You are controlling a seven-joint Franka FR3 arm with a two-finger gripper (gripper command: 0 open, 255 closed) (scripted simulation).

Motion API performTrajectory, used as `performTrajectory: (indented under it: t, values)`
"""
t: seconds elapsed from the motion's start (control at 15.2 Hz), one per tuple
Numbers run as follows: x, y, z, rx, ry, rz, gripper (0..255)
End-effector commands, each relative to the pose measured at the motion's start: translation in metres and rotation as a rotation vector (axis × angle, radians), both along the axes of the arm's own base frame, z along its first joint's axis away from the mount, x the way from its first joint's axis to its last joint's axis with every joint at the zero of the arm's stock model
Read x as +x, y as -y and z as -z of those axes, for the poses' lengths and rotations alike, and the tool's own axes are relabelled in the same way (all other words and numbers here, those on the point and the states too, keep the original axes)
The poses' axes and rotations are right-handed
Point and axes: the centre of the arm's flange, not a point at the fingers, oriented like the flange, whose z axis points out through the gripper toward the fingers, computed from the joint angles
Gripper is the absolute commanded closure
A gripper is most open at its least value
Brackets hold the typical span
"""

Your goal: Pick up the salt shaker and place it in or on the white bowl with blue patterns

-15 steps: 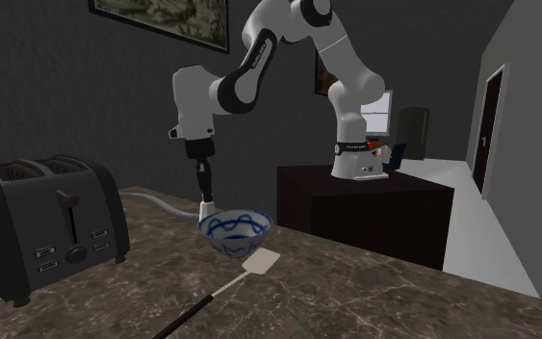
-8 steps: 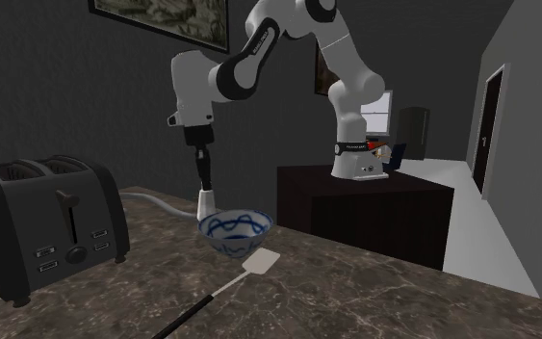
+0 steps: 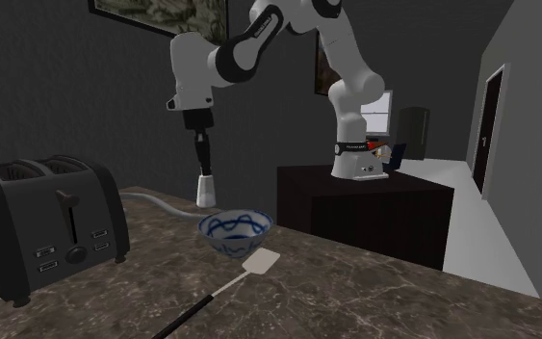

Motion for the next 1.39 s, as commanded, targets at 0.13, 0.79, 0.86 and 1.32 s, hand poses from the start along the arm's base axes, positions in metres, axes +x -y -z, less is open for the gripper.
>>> performTrajectory:
  t: [0.13, 0.79, 0.86, 1.32]
  values:
    - [0.000, 0.000, -0.022, 0.000, 0.000, 0.000, 255]
    - [0.000, 0.000, -0.073, 0.000, 0.000, 0.000, 255]
    - [-0.006, -0.011, -0.077, 0.000, 0.000, 0.000, 255]
    - [-0.046, -0.090, -0.105, 0.000, 0.000, 0.000, 255]
